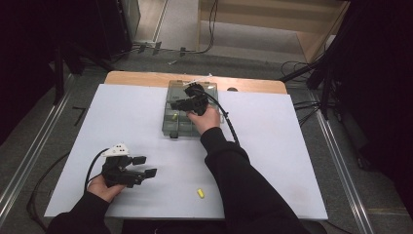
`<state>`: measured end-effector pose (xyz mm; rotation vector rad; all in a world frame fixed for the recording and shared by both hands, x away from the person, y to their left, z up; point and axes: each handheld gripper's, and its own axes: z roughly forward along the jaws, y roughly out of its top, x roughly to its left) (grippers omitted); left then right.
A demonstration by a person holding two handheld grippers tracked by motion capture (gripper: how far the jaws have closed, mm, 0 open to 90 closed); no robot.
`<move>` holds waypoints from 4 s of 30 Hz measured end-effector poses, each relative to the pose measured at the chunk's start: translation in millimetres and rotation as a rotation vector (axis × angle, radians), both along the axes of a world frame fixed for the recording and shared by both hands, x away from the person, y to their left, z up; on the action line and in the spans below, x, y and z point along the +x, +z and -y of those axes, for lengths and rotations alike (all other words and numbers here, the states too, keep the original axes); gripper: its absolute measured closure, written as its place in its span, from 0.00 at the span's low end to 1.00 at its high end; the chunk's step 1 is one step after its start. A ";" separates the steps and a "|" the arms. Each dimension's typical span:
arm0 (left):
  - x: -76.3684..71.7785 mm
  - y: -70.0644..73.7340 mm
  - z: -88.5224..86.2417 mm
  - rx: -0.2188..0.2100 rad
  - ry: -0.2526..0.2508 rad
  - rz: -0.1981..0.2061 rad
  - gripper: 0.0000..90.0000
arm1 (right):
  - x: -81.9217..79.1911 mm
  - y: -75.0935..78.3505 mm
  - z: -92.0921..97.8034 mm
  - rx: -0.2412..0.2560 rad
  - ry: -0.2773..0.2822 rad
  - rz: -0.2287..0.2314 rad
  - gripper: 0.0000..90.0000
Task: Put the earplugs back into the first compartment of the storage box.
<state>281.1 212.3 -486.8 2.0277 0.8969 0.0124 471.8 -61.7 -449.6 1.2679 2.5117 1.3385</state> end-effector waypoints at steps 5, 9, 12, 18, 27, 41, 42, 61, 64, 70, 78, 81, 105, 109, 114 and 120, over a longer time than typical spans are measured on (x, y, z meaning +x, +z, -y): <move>0.8 -0.5 0.6 0.001 0.003 0.000 0.30 | -18.3 9.2 15.5 0.014 0.020 0.056 0.59; 0.8 -0.3 2.0 0.003 -0.001 0.000 0.30 | -29.5 12.3 26.6 0.039 0.053 0.069 0.50; 1.5 -0.6 1.9 0.004 0.001 0.001 0.30 | -39.5 13.0 34.6 0.060 0.087 0.061 0.47; 2.0 -0.8 2.3 0.006 0.000 0.001 0.30 | -58.7 16.3 46.2 0.057 0.124 0.075 0.44; 2.0 -1.3 3.2 0.004 -0.001 0.000 0.30 | -87.3 17.4 64.9 0.085 0.141 0.072 0.40; 2.4 -2.3 3.1 0.013 0.004 0.000 0.30 | -128.9 12.4 87.6 0.114 0.145 0.074 0.38; 2.4 -2.2 3.3 0.011 0.005 0.000 0.30 | -131.9 10.9 88.6 0.115 0.147 0.074 0.38; 2.9 -2.4 2.7 0.016 0.004 0.000 0.30 | -165.3 -15.0 99.5 0.073 0.139 0.030 0.36; 2.8 -2.2 2.5 0.018 0.005 -0.001 0.30 | -169.3 -18.4 97.5 0.067 0.145 0.022 0.36; 2.6 -2.2 2.2 0.016 0.005 0.000 0.30 | -177.8 -22.0 96.9 0.076 0.157 0.017 0.36; 2.6 -2.3 2.2 0.022 0.005 0.001 0.30 | -192.3 -24.9 90.6 0.058 0.189 0.028 0.36; 2.4 -2.2 2.0 0.022 0.005 0.000 0.30 | -197.7 -27.5 86.8 0.041 0.200 0.026 0.37; 2.5 -2.3 1.4 0.022 0.007 0.003 0.30 | -224.3 -55.5 78.9 0.001 0.242 -0.001 0.42; 2.4 -2.4 1.7 0.022 0.007 0.001 0.30 | -228.2 -58.1 76.6 -0.005 0.255 -0.009 0.44; 2.5 -2.5 1.4 0.022 0.008 0.003 0.30 | -231.3 -60.9 73.7 -0.020 0.271 -0.035 0.50; 2.5 -2.6 1.7 0.023 0.009 0.003 0.30 | -236.0 -63.2 70.1 -0.051 0.283 -0.045 0.61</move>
